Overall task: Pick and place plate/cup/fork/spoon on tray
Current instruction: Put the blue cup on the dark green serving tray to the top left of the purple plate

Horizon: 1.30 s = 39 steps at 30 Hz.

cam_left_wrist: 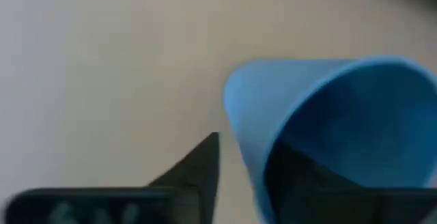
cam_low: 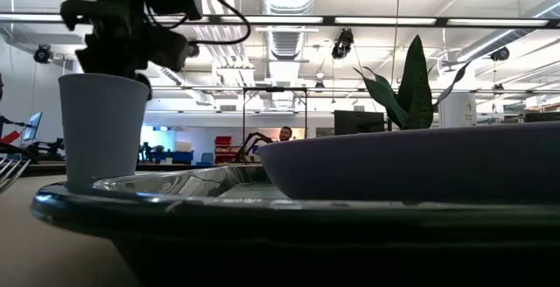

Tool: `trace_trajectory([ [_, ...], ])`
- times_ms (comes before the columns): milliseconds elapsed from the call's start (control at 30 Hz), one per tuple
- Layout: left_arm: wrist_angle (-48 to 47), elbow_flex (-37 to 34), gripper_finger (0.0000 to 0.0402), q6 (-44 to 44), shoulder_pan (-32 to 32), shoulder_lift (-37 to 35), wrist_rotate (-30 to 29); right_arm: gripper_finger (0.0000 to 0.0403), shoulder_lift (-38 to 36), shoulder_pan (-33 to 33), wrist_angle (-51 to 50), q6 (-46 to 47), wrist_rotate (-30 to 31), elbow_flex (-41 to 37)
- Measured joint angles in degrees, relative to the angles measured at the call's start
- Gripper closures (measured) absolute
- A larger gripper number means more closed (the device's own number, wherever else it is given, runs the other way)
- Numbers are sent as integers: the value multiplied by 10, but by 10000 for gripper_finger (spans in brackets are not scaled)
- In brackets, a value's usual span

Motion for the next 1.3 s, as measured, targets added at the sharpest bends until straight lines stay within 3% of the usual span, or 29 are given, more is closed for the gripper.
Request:
trace_trajectory([
  [100, 9, -10, 389, -7, 0, 0, -3, 316, 0, 0, 0, 0, 0, 0],
  [267, 9, 25, 401, -14, 0, 0, -4, 316, 0, 0, 0, 0, 0, 0],
  [533, 12, 185, 401, 22, 9, 13, -35, 316, 0, 0, 0, 0, 0, 0],
  [633, 10, 248, 401, 70, 14, 51, -61, 316, 0, 0, 0, -4, 1, 0],
  [833, -33, 353, 401, 168, 20, 185, -46, 316, 0, 0, 0, -4, 0, 0],
  [1033, -82, 408, 401, 231, 20, 306, -46, 316, 0, 0, 0, -8, 0, 0],
  [1300, -63, 453, 401, 257, 20, 346, -45, 316, 0, 0, 0, -10, -2, 0],
])
